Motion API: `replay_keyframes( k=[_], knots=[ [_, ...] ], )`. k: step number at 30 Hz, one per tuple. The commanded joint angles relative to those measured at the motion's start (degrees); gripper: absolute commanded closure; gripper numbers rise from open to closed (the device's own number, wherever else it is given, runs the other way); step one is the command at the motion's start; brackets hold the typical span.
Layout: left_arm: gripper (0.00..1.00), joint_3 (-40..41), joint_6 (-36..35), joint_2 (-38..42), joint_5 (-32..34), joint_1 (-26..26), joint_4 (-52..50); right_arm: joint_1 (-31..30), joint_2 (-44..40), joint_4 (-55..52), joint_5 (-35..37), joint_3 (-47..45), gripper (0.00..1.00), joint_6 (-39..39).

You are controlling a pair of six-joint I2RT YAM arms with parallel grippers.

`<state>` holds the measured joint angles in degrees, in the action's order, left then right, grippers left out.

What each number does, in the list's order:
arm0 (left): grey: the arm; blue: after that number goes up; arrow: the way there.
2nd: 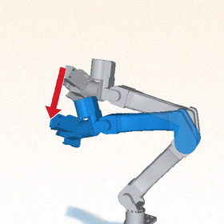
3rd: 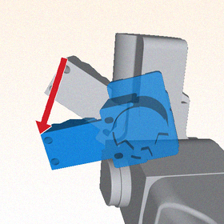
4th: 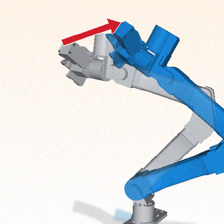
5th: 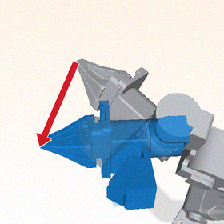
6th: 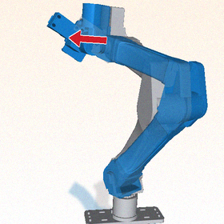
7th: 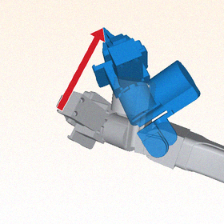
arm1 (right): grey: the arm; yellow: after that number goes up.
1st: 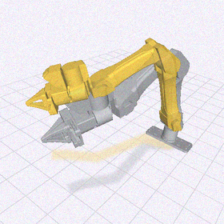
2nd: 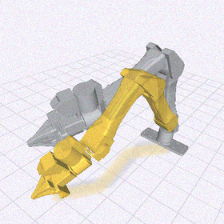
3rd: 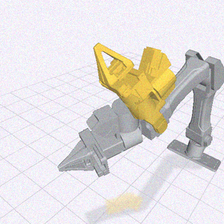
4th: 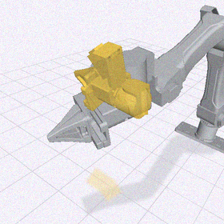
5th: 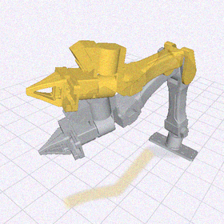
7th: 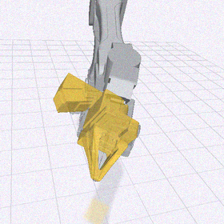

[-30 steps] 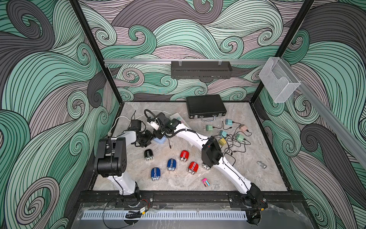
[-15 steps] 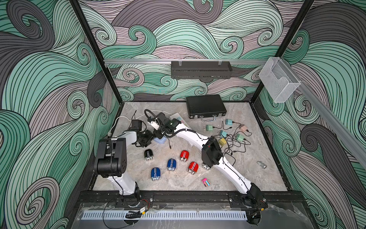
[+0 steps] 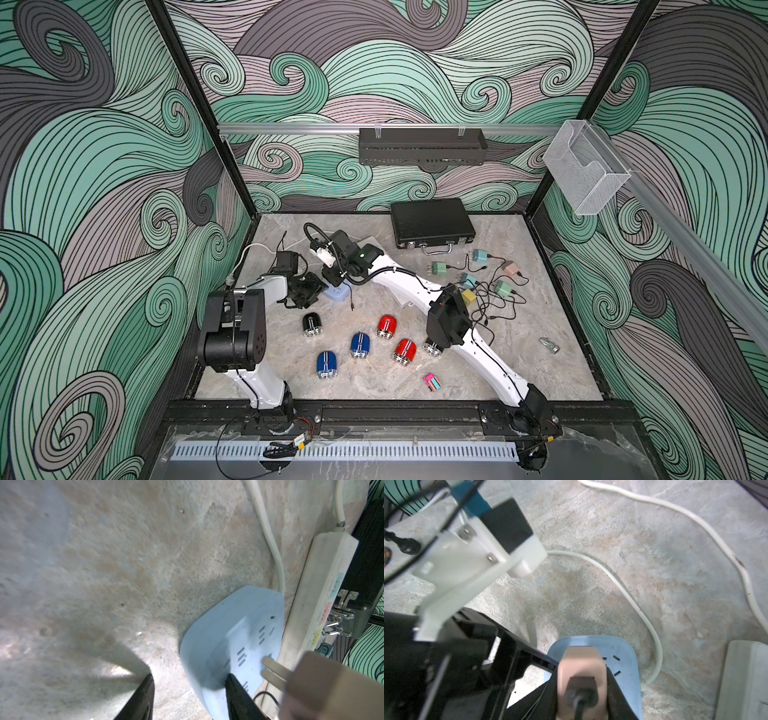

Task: Unplug the electric shaver
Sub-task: Remove the plug from the socket, then place the plug at the center of the board.

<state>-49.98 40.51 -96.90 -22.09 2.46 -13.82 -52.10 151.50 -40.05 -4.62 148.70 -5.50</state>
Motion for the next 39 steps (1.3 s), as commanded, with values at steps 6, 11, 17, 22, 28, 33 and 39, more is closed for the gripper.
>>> replay_keyframes(
  k=[6,11,17,22,28,33,39],
  knots=[
    [0.46,2.1,-0.3,-2.2,5.5,-0.5,-6.0,0.5,-5.4,0.4,2.7,-2.1,0.86,-0.1],
    [0.45,1.1,-1.1,-1.3,4.5,-0.6,-5.3,0.9,-14.0,4.3,3.2,-12.5,0.87,2.5],
    [0.45,-1.8,-2.2,0.4,5.0,-1.3,-7.1,1.1,-27.1,11.9,3.5,-29.7,0.89,4.1],
    [0.45,-4.9,-3.7,1.3,5.8,-2.8,-9.1,2.3,-36.5,14.7,4.6,-39.8,0.89,6.1],
    [0.45,-8.4,-4.5,3.8,8.5,-5.1,-11.9,5.3,-47.2,15.8,3.8,-49.5,0.90,9.9],
    [0.45,-12.0,-5.2,5.8,10.8,-6.6,-15.4,8.1,-54.8,14.4,4.6,-55.7,0.91,13.3],
    [0.44,-14.2,-6.2,8.4,12.5,-7.9,-17.2,11.3,-66.1,11.2,6.3,-65.3,0.91,17.4]
  ],
)
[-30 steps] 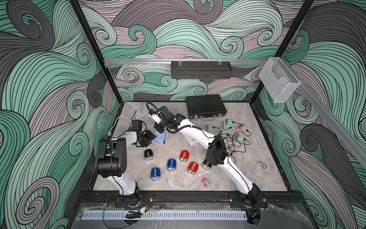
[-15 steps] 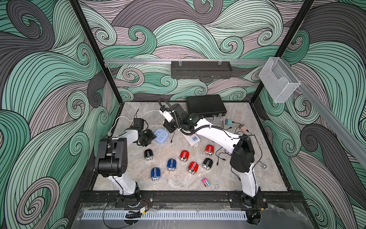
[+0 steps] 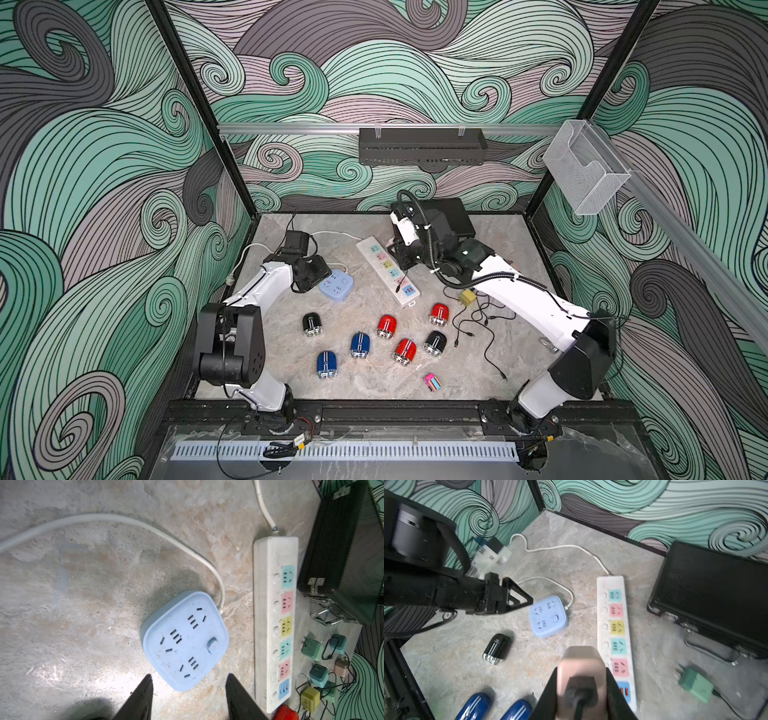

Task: Unplug the electric shaver
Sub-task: Place the plug at the center of the board.

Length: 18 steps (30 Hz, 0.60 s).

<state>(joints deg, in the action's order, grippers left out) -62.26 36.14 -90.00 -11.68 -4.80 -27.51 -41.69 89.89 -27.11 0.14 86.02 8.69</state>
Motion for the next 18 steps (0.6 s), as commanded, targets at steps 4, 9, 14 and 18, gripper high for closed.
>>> replay_keyframes(
  k=[4,9,14,18],
  knots=[
    [0.44,-2.8,-2.4,2.3,2.3,-1.1,-4.3,2.4,-12.3,-5.5,3.3,-9.2,0.91,5.8],
    [0.44,-3.2,-2.1,3.0,1.9,-1.9,-5.3,5.2,-23.0,-8.8,2.9,-16.7,0.91,9.8],
    [0.44,-2.4,-1.5,4.0,2.4,-4.6,-4.7,7.9,-30.7,-13.1,3.1,-22.7,0.91,13.2],
    [0.44,-2.9,-1.4,3.8,2.4,-6.1,-4.7,11.7,-35.5,-13.7,1.2,-28.3,0.91,16.2]
  ],
)
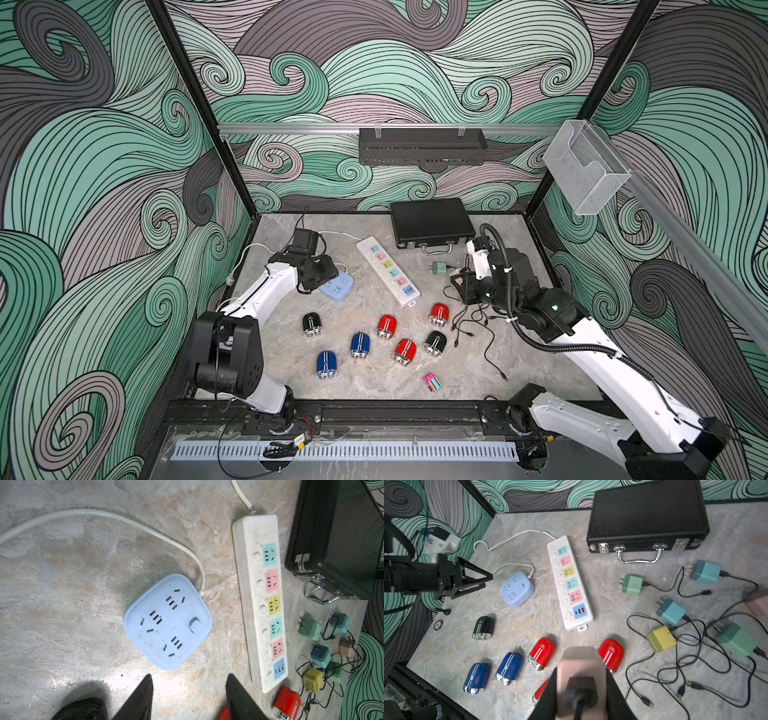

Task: Unplug the electric shaver
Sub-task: Place the plug at the center of the board.

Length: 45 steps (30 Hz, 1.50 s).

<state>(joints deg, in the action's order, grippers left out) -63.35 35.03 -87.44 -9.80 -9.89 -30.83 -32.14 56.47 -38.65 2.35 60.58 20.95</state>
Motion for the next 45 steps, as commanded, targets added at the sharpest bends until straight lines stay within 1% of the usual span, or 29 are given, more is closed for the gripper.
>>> replay_keyframes(
  k=[1,4,7,13,17,25,33,34,39,41,43,45],
  knots=[
    [0.44,-1.8,-0.2,1.1,0.6,-1.3,-1.3,2.8,-2.7,-2.3,-1.1,-4.1,0.91,4.4],
    [0.44,-1.8,0.0,0.1,0.7,-2.1,-1.0,5.7,-4.2,-1.6,-3.2,-8.3,0.92,5.7],
    [0.44,-1.9,0.1,-1.2,0.5,-3.0,-1.0,9.7,-5.2,1.0,-8.1,-12.1,0.92,6.5],
    [0.44,-2.3,0.3,-1.4,0.0,-4.3,-0.6,19.4,-3.5,7.0,-18.2,-17.8,0.92,7.4],
    [0.44,-2.9,-0.1,-1.2,0.1,-4.7,-1.2,24.5,-1.5,10.8,-23.3,-20.4,0.92,8.1],
    [0.44,-2.0,-0.1,-1.6,0.1,-5.0,-0.9,32.2,1.7,16.1,-29.1,-24.6,0.92,9.2],
    [0.42,-2.4,-0.3,-1.7,-1.1,-5.2,-0.3,37.5,3.2,17.7,-31.4,-27.3,0.92,10.0],
    [0.42,-2.8,-0.5,-1.7,-1.0,-5.2,-0.8,38.1,3.4,19.6,-31.6,-27.7,0.92,10.3],
    [0.41,-3.9,-1.4,-0.9,-0.7,-5.2,-1.9,40.9,5.2,22.1,-32.7,-29.2,0.92,11.4],
    [0.39,-3.8,-1.6,-0.6,-0.5,-5.2,-2.1,42.2,6.1,23.5,-33.7,-29.9,0.92,11.9],
    [0.35,-3.7,-1.8,-0.6,-0.3,-5.2,-2.4,43.9,7.6,25.3,-34.8,-30.5,0.92,12.3],
    [0.34,-3.5,-1.8,-0.4,-0.3,-5.2,-2.5,45.8,9.6,27.6,-37.1,-31.0,0.92,13.0]
  ],
)
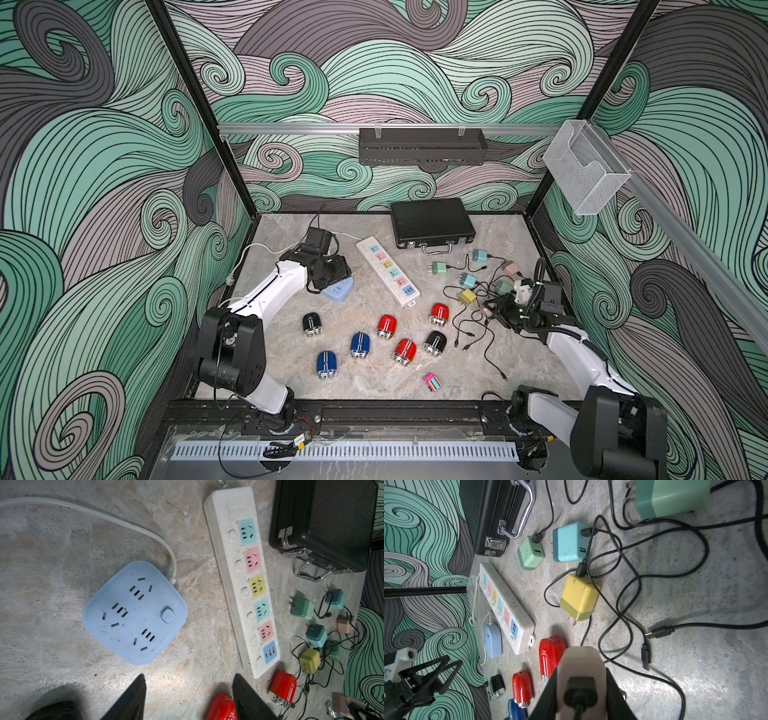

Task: Unplug the electric shaver
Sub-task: Place the plug at the center of the board.

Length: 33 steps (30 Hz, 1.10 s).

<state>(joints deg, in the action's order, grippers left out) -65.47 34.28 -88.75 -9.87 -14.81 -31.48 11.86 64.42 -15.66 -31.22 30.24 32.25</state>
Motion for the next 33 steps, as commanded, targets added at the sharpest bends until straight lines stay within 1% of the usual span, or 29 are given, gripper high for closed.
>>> replay_keyframes(
  k=[1,4,9,12,19,24,28,33],
  knots=[
    [0.34,-1.2,-1.1,1.0,-0.2,-0.3,-1.8,2.7,2.7,5.9,-4.5,-1.0,0.92,2.2],
    [0.34,-0.8,-1.1,1.6,0.0,-0.3,-1.9,5.1,5.2,9.2,-6.5,-1.9,0.92,3.1],
    [0.33,-0.4,-1.4,2.3,0.5,-0.3,-2.3,7.2,8.3,12.0,-7.7,-2.3,0.92,4.1],
    [0.33,-0.1,-1.6,2.5,0.6,-0.3,-2.4,7.4,10.3,12.7,-6.8,-2.5,0.92,4.7],
    [0.32,0.5,-1.5,2.4,0.6,-0.2,-2.2,7.5,15.3,18.1,-7.2,-3.6,0.91,6.9],
    [0.31,0.9,-1.6,2.8,0.8,-0.2,-2.3,7.5,16.7,19.4,-6.9,-3.6,0.90,7.2],
    [0.31,1.3,-1.6,2.7,1.0,-0.2,-2.4,7.5,17.9,18.6,-6.7,-3.5,0.85,6.8],
    [0.30,1.5,-1.5,2.7,1.0,-0.2,-2.2,7.5,17.1,17.5,-6.5,-3.7,0.78,6.3]
  ],
)
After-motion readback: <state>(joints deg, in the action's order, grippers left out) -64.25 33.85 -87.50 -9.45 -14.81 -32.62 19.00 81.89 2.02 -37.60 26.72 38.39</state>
